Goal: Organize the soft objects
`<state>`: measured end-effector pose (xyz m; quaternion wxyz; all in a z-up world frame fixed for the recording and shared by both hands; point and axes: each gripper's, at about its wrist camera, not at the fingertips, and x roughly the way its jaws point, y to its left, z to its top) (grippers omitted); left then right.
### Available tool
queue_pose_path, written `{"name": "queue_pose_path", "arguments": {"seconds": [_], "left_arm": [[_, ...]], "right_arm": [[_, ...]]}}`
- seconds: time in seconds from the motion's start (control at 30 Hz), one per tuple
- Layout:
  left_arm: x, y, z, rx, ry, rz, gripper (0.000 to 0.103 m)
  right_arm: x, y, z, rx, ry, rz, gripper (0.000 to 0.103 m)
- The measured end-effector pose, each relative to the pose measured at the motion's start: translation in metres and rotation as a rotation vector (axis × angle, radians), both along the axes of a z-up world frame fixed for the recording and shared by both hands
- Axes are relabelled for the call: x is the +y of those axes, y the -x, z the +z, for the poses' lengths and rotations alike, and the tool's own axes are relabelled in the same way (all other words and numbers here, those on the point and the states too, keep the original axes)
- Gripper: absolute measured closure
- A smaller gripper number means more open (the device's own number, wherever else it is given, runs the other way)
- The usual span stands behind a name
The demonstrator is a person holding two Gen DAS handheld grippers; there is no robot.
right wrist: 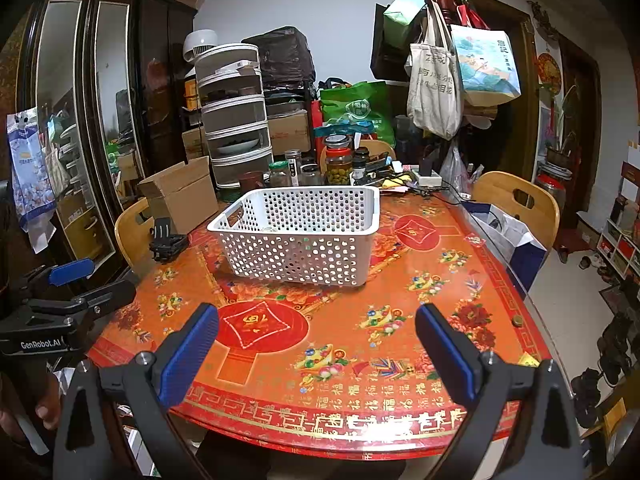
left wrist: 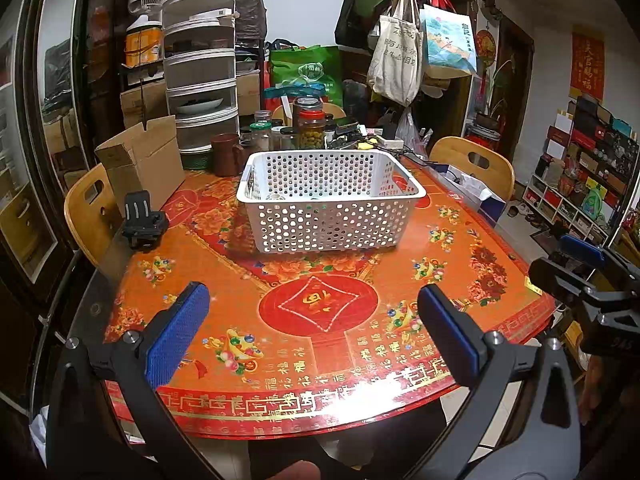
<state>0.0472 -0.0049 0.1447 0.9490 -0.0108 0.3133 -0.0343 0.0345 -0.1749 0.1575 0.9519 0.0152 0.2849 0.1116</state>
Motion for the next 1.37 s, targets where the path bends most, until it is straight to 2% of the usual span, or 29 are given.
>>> {"name": "queue_pose_path", "arguments": {"seconds": [1.37], "left_arm": [[-0.0075,0.0001,-0.0056,-0.009,-0.012,-0.007,0.0]], "right_arm": [[0.0057,0.0027,-0.0007,-0.001,0.002,0.008,0.005]]}}
